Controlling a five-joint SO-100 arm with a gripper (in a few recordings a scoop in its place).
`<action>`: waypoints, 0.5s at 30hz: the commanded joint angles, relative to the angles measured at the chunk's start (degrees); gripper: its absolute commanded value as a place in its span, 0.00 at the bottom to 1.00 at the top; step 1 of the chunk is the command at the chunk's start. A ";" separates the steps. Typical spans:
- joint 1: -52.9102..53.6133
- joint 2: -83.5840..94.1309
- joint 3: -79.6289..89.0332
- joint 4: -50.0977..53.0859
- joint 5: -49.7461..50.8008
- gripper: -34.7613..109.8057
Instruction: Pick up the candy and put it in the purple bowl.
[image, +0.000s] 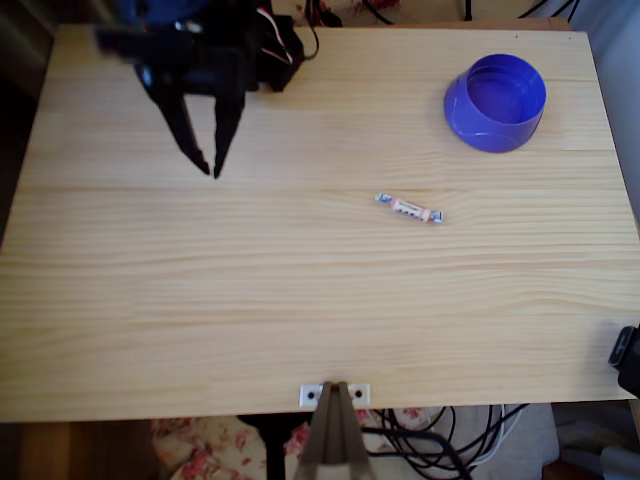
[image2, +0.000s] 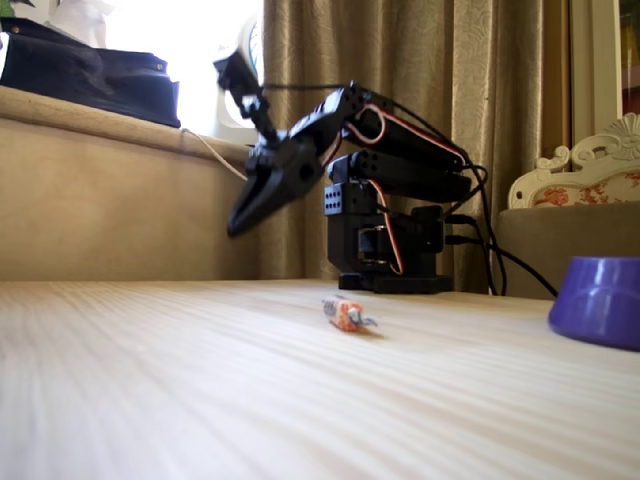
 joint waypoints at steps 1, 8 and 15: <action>-3.78 0.53 -9.67 0.53 0.88 0.24; -10.63 -3.08 -11.87 -0.97 4.31 0.24; -15.47 -10.72 -13.36 -6.59 6.50 0.24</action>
